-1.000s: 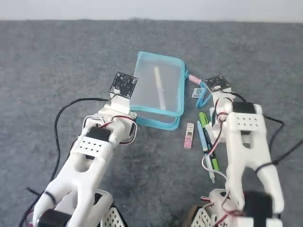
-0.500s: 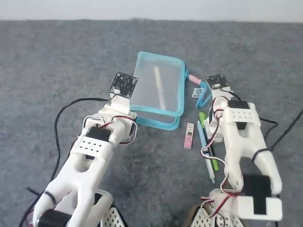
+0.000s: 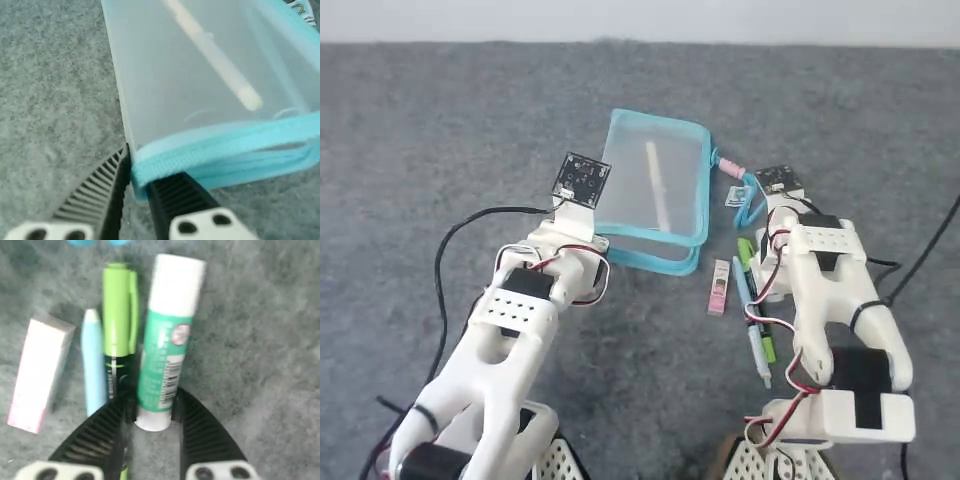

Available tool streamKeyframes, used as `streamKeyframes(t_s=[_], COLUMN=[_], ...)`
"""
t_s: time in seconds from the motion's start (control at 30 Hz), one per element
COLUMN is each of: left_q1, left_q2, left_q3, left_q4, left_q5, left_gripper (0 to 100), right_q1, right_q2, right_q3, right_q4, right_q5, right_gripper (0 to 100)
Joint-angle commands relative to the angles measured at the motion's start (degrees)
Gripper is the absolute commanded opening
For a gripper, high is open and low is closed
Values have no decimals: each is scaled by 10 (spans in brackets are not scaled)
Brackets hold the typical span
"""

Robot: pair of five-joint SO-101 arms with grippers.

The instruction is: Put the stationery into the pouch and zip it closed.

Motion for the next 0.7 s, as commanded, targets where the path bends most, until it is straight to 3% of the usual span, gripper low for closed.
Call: streamKeyframes(t_s=[0.0, 0.17, 0.3, 0.5, 0.67], left_q1=[6, 11, 11, 43, 58], left_q2=[-8, -7, -7, -7, -7], left_q3=[-10, -4, 7, 6, 7], left_q4=[4, -22, -55, -56, -56], left_q5=[-3, -1, 20, 25, 25], left_gripper=[11, 11, 11, 11, 11], right_q1=[44, 76, 47, -127, -237], right_q2=[-8, -72, -182, -317, -313], right_q3=[-11, -61, -72, -72, -72], right_q4=[9, 123, 191, 293, 312], right_q5=[-8, -4, -3, 31, 34], right_gripper=[16, 15, 6, 6, 6])
